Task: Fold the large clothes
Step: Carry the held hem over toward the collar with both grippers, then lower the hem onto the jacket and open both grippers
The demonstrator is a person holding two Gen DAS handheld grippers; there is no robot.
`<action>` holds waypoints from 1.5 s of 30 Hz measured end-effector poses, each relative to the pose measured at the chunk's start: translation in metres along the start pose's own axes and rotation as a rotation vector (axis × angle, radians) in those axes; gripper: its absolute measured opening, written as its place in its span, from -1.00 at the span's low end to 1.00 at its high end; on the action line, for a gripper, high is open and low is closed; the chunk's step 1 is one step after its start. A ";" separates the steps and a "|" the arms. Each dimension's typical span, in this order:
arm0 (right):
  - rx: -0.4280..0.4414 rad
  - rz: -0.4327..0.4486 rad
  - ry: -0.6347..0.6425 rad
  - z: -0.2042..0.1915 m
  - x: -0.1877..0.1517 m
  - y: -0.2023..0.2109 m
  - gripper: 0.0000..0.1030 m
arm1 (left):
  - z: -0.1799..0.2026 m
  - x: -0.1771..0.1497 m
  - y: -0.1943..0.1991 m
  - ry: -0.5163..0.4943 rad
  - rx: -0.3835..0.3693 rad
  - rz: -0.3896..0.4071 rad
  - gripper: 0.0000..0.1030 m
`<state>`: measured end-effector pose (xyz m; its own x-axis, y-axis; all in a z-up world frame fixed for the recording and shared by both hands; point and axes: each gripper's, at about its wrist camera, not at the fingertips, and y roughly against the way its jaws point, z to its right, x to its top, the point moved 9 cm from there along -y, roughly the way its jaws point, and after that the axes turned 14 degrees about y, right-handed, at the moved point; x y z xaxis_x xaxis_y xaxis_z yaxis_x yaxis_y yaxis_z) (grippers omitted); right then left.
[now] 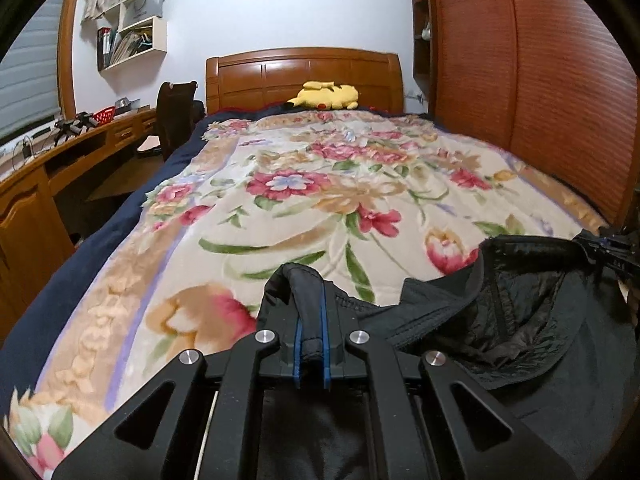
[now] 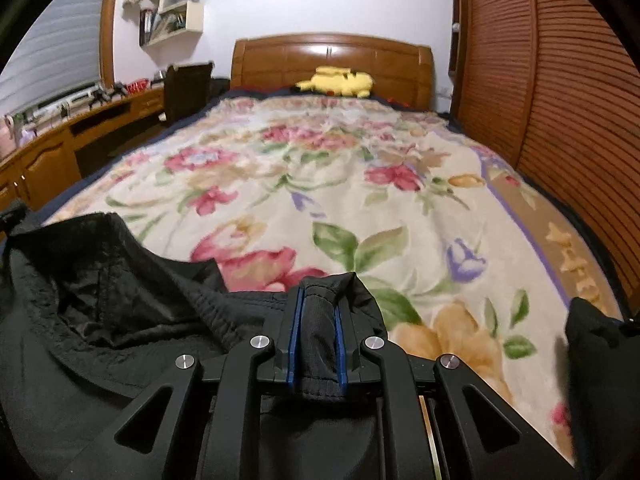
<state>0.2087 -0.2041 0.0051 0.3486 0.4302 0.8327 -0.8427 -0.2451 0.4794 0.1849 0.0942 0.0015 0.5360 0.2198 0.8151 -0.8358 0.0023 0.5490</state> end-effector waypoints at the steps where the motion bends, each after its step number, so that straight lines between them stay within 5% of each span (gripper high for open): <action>1: 0.001 -0.019 0.007 -0.001 -0.002 -0.007 -0.74 | 0.001 -0.002 -0.002 -0.006 0.006 -0.004 -0.86; 4: 0.004 -0.050 0.014 -0.006 -0.006 -0.017 -0.65 | 0.002 -0.009 -0.001 -0.017 0.009 -0.017 -0.75; 7: -0.002 -0.023 -0.003 -0.004 -0.001 -0.008 -0.46 | 0.005 -0.011 0.010 -0.013 -0.025 -0.005 -0.27; 9: 0.020 0.038 -0.030 0.000 0.007 0.007 -0.04 | 0.007 -0.011 0.022 -0.005 -0.043 0.014 0.18; 12: 0.023 0.106 -0.035 0.005 0.014 0.033 0.26 | 0.014 -0.018 0.039 -0.015 -0.099 0.012 0.54; 18: -0.010 0.141 0.039 -0.001 -0.003 0.061 0.27 | 0.022 -0.044 0.069 -0.068 -0.117 0.024 0.55; 24: 0.007 -0.032 0.048 0.004 -0.033 0.023 0.27 | 0.030 -0.078 0.070 -0.076 -0.156 -0.032 0.55; 32: 0.085 -0.192 -0.020 0.014 -0.034 -0.046 0.27 | 0.029 -0.100 0.067 -0.075 -0.146 -0.065 0.55; 34: 0.132 -0.206 -0.024 0.011 -0.033 -0.057 -0.03 | 0.028 -0.102 0.066 -0.072 -0.143 -0.068 0.55; 35: 0.179 -0.207 -0.019 0.005 -0.031 -0.061 -0.70 | 0.028 -0.102 0.065 -0.071 -0.141 -0.071 0.55; 36: 0.183 -0.212 0.020 0.002 -0.029 -0.062 -0.89 | 0.028 -0.104 0.064 -0.072 -0.140 -0.073 0.55; 41: 0.073 -0.126 0.060 0.013 -0.010 -0.047 -0.91 | 0.029 -0.105 0.062 -0.079 -0.132 -0.073 0.55; 43: -0.038 -0.153 -0.020 0.041 -0.012 -0.048 -0.92 | 0.029 -0.105 0.061 -0.073 -0.127 -0.079 0.55; 45: -0.042 -0.183 -0.057 0.048 -0.017 -0.052 -0.92 | 0.028 -0.102 0.064 -0.067 -0.122 -0.072 0.55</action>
<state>0.2665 -0.2405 -0.0212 0.5188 0.4142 0.7479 -0.7795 -0.1301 0.6128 0.0804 0.0443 -0.0417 0.5985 0.1492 0.7871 -0.8009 0.1352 0.5833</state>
